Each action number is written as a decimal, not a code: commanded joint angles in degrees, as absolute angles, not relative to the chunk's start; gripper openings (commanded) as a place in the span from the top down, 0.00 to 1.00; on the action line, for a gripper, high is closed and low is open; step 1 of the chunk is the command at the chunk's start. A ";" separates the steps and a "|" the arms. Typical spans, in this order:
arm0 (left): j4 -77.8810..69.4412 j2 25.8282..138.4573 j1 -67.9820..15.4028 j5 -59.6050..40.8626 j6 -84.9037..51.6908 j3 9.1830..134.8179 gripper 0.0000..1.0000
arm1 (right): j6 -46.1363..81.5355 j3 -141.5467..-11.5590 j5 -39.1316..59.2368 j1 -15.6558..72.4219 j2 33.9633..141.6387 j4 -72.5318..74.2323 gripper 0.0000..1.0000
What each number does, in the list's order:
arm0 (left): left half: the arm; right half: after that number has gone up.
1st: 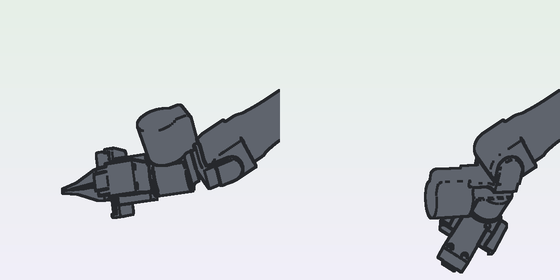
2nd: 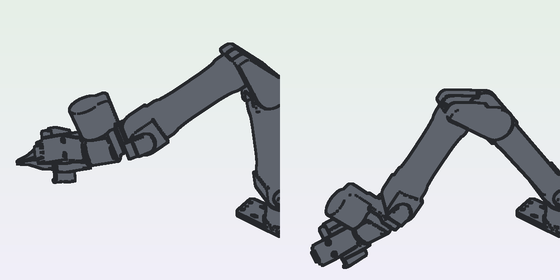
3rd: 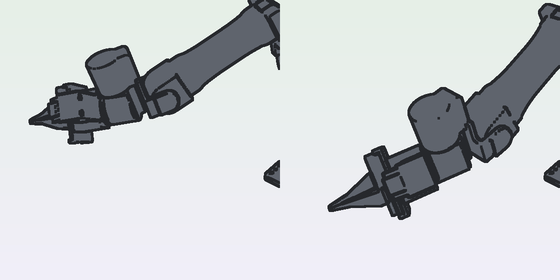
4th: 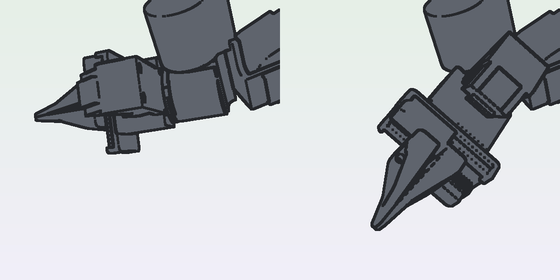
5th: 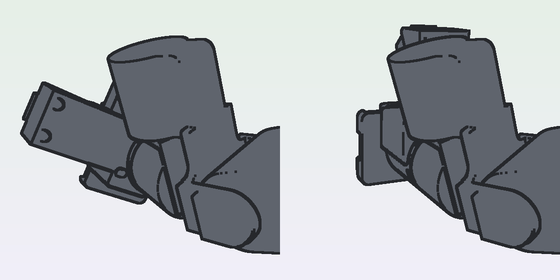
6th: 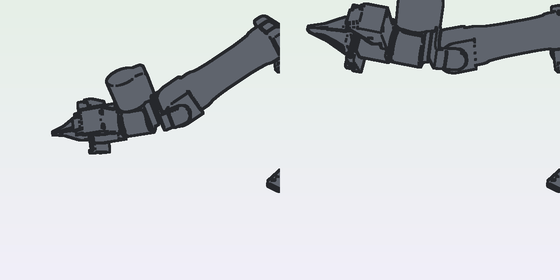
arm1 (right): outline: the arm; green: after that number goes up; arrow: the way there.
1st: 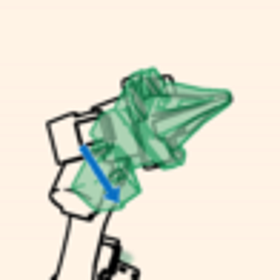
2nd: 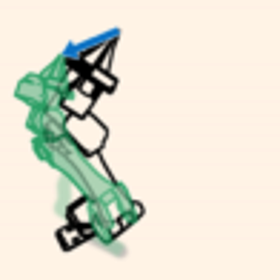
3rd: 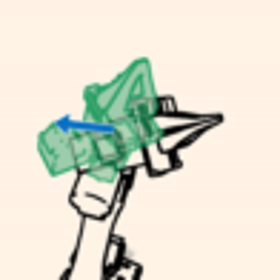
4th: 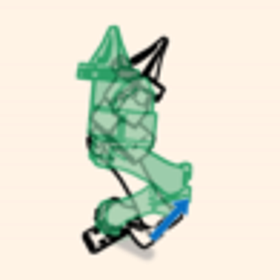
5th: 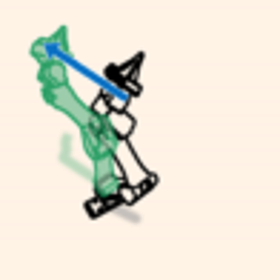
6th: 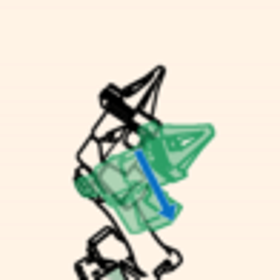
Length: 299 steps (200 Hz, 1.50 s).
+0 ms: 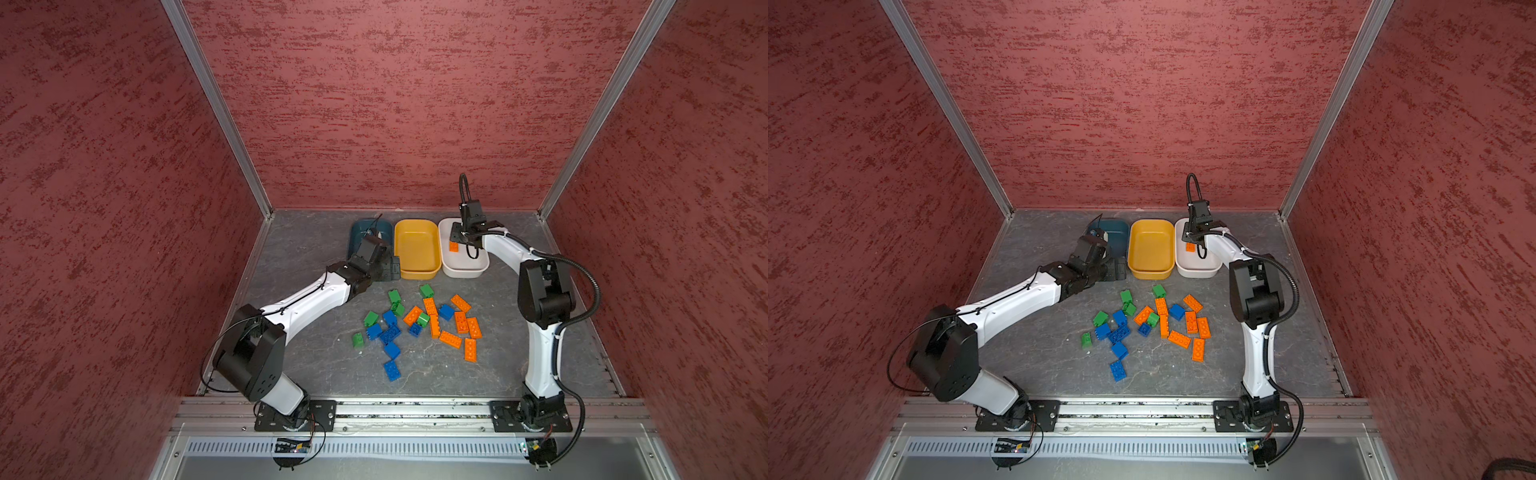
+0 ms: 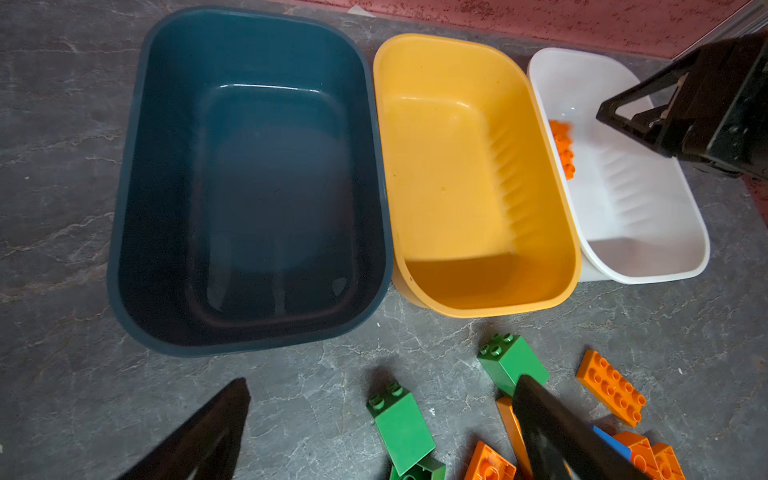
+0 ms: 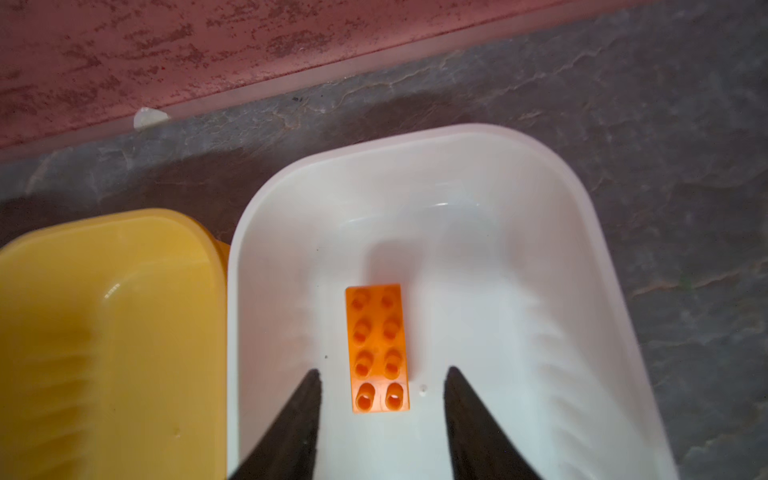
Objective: Sort the legos into containers by color
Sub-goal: 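Carry the orange brick into the white bin and release it, then grasp another orange brick with the right gripper while the left gripper moves over the pile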
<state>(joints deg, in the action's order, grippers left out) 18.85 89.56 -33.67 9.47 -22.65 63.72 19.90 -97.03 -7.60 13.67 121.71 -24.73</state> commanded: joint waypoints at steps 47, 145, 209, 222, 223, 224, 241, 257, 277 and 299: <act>18.50 94.48 -38.44 4.44 -15.76 68.49 0.01 | 16.00 -76.60 0.01 14.24 98.09 -25.12 0.21; 14.24 98.79 -44.03 -16.78 -0.83 71.47 0.01 | 24.77 -44.19 6.02 14.49 72.01 -45.66 0.25; 15.83 99.49 -44.10 -11.07 -0.33 73.14 0.01 | 22.81 -43.25 12.44 17.17 74.59 -45.19 0.41; 15.99 99.45 -44.04 -9.81 -0.17 73.06 0.01 | 22.46 -43.70 11.44 18.03 76.07 -45.50 0.42; 16.04 99.43 -44.04 -9.70 -0.13 73.05 0.01 | 22.43 -43.73 11.34 18.07 76.13 -45.51 0.42; 16.06 99.42 -44.08 -9.64 -0.11 73.04 0.01 | 22.42 -43.79 11.21 18.18 76.21 -45.52 0.42; 16.72 99.64 -44.09 -7.87 0.34 73.31 0.01 | 22.32 -44.21 9.52 19.29 77.75 -45.62 0.44; 17.48 99.84 -44.12 -6.38 0.86 73.61 0.01 | 22.19 -44.41 8.63 20.19 79.01 -45.25 0.45; 17.84 99.93 -44.09 -6.02 1.32 73.82 0.00 | 22.32 -44.56 8.06 21.05 80.61 -44.26 0.46; 17.43 99.93 -44.04 -5.82 1.19 73.44 0.00 | 22.75 -45.25 5.08 21.98 82.66 -43.73 0.48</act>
